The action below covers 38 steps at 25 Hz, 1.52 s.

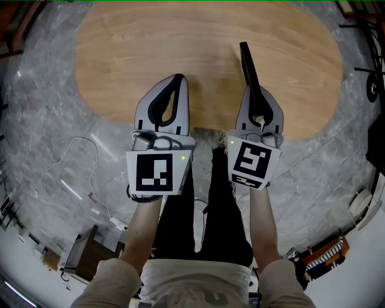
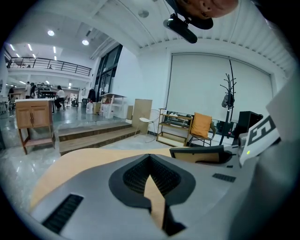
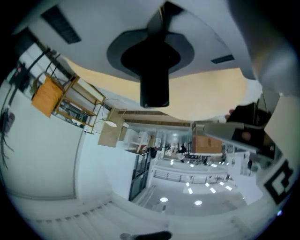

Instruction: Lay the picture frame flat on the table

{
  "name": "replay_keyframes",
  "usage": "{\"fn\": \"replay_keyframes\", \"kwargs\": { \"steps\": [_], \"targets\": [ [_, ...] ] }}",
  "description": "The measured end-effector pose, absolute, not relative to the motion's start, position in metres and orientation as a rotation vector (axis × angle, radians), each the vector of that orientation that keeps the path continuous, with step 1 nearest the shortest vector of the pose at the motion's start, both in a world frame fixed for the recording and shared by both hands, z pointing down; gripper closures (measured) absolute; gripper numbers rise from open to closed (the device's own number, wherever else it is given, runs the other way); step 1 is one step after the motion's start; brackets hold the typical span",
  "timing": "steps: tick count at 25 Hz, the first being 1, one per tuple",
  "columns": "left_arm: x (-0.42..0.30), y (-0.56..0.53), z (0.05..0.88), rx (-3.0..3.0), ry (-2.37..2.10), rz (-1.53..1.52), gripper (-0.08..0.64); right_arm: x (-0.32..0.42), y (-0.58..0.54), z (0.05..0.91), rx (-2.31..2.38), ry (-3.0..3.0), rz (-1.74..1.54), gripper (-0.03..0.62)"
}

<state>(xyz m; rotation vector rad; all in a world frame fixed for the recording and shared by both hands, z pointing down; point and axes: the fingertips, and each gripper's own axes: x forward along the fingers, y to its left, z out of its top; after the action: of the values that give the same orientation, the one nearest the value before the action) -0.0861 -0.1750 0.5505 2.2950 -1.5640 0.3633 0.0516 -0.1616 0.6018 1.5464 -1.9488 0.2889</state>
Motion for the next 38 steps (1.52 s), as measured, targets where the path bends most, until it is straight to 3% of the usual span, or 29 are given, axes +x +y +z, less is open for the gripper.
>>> {"fn": "replay_keyframes", "kwargs": {
  "steps": [10,28,31,34,38],
  "targets": [
    [-0.099,-0.172,0.562,2.249,-1.599,0.394,0.551,0.041,-0.197,0.675,0.951,-1.552,-0.450,0.575],
    [-0.099,-0.167,0.579,2.217,-1.588,0.424,0.549,0.033,-0.198,0.727,0.758,-1.450,-0.560,0.571],
    [-0.098,-0.165,0.581,2.212,-1.588,0.429,0.551,0.031,-0.192,0.735,0.711,-1.483,-0.485,0.530],
    [-0.095,-0.164,0.580,2.219,-1.583,0.434,0.551,0.026,-0.178,0.747,0.619,-1.555,-0.347,0.391],
    [-0.094,-0.164,0.580,2.228,-1.577,0.437,0.551,0.025,-0.173,0.750,0.558,-1.584,-0.302,0.369]
  ]
}}
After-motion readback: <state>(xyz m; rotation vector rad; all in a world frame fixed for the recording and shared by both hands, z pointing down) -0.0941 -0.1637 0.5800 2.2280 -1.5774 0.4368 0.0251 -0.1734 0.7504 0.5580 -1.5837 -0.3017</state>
